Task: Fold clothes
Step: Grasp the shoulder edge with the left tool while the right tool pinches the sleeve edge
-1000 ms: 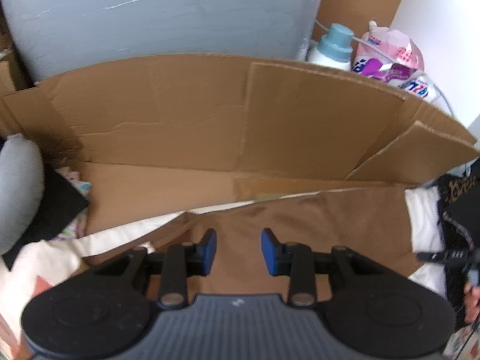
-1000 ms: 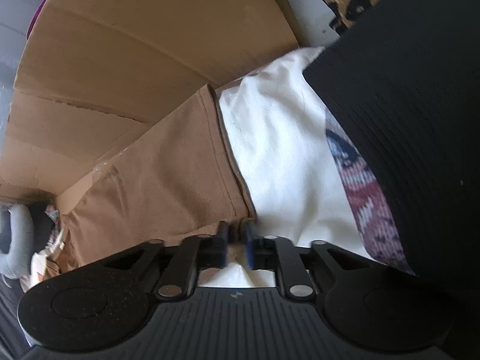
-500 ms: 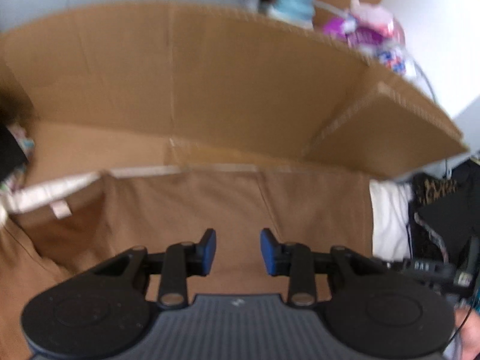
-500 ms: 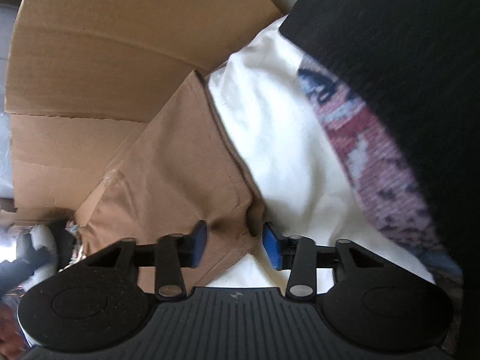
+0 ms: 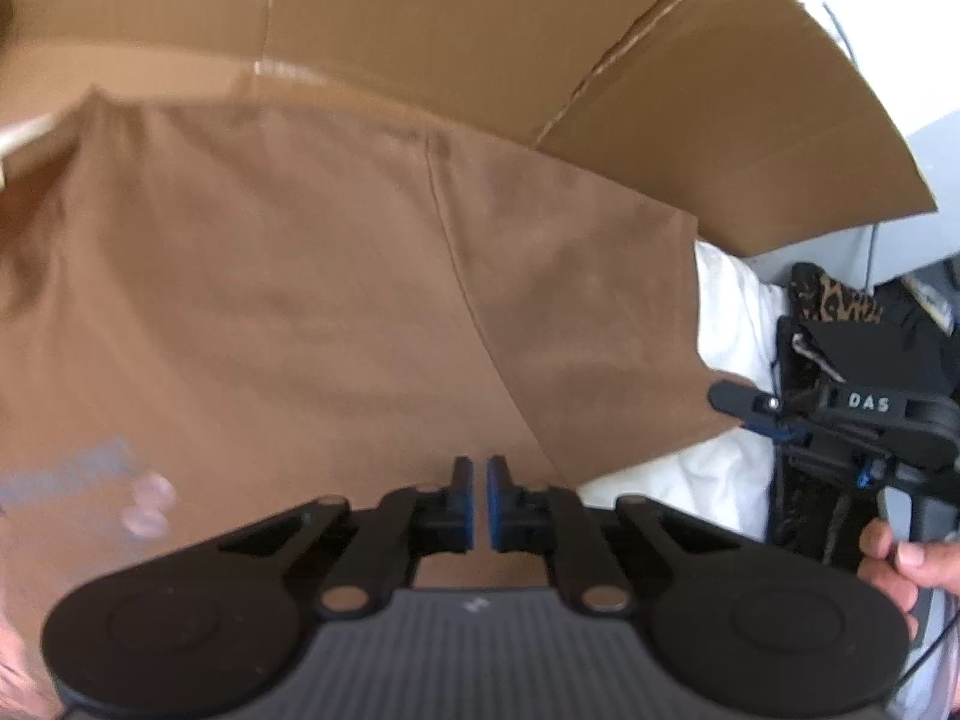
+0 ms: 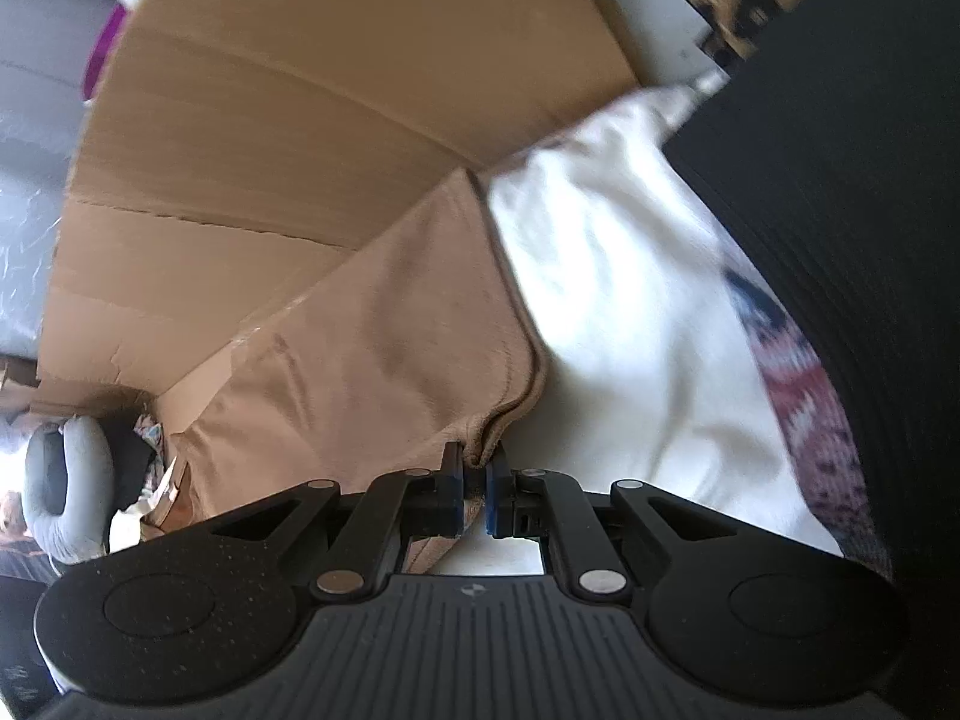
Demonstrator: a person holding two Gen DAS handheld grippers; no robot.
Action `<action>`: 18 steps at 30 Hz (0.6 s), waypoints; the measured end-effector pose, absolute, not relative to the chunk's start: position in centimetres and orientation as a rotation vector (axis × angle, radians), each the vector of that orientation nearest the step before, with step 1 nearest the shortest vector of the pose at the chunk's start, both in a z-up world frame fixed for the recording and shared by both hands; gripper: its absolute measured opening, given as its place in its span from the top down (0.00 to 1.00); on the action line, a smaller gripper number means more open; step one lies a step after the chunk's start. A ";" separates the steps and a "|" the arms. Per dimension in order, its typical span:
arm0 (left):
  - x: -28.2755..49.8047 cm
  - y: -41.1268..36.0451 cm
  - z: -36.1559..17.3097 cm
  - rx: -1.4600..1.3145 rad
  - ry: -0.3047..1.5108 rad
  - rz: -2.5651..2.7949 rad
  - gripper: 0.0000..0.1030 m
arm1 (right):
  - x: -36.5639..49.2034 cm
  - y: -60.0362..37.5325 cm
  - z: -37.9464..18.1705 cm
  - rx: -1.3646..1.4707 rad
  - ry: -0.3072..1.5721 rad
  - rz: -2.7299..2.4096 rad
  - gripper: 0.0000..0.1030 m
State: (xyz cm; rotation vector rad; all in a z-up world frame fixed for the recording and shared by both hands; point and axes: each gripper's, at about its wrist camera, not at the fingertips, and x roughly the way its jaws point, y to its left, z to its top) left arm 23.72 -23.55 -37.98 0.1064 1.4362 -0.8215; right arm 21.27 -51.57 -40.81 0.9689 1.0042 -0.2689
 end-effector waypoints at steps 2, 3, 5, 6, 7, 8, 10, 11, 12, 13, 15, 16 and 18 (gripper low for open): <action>23.1 -23.9 -38.7 0.087 1.450 -0.822 0.96 | 21.8 -51.5 -40.2 0.940 1.011 -0.262 0.96; 22.8 -24.2 -39.0 0.080 1.457 -0.825 0.96 | 21.9 -51.4 -39.9 0.927 1.015 -0.259 0.96; 22.4 -24.5 -39.5 0.057 1.475 -0.825 0.96 | 21.9 -51.2 -39.7 0.905 1.022 -0.257 0.96; 22.2 -24.7 -39.7 0.044 1.484 -0.824 0.96 | 22.0 -51.1 -39.7 0.896 1.025 -0.257 0.96; 22.0 -24.8 -39.9 0.032 1.490 -0.819 0.96 | 22.1 -51.0 -39.6 0.893 1.025 -0.259 0.96; 21.9 -24.9 -40.2 0.021 1.495 -0.814 0.96 | 22.1 -50.9 -39.4 0.893 1.025 -0.265 0.96; 21.8 -25.2 -40.7 0.003 1.506 -0.800 0.96 | 21.7 -50.9 -39.1 0.896 1.020 -0.273 0.96; 21.8 -25.3 -41.0 -0.007 1.514 -0.793 0.96 | 21.7 -50.9 -38.9 0.894 1.018 -0.273 0.96; 21.7 -25.4 -41.3 -0.017 1.522 -0.786 0.96 | 21.8 -50.8 -38.8 0.890 1.018 -0.272 0.96; 21.7 -25.5 -41.5 -0.025 1.526 -0.780 0.96 | 21.9 -50.6 -38.6 0.887 1.019 -0.270 0.96; 21.6 -25.5 -41.8 -0.035 1.530 -0.766 0.96 | 21.9 -50.5 -38.3 0.876 1.022 -0.263 0.96; 21.6 -25.4 -42.0 -0.047 1.532 -0.756 0.96 | 22.0 -50.4 -38.1 0.874 1.021 -0.257 0.96; 21.6 -25.1 -42.4 -0.076 1.538 -0.730 0.96 | 22.1 -50.3 -37.6 0.871 1.019 -0.246 0.96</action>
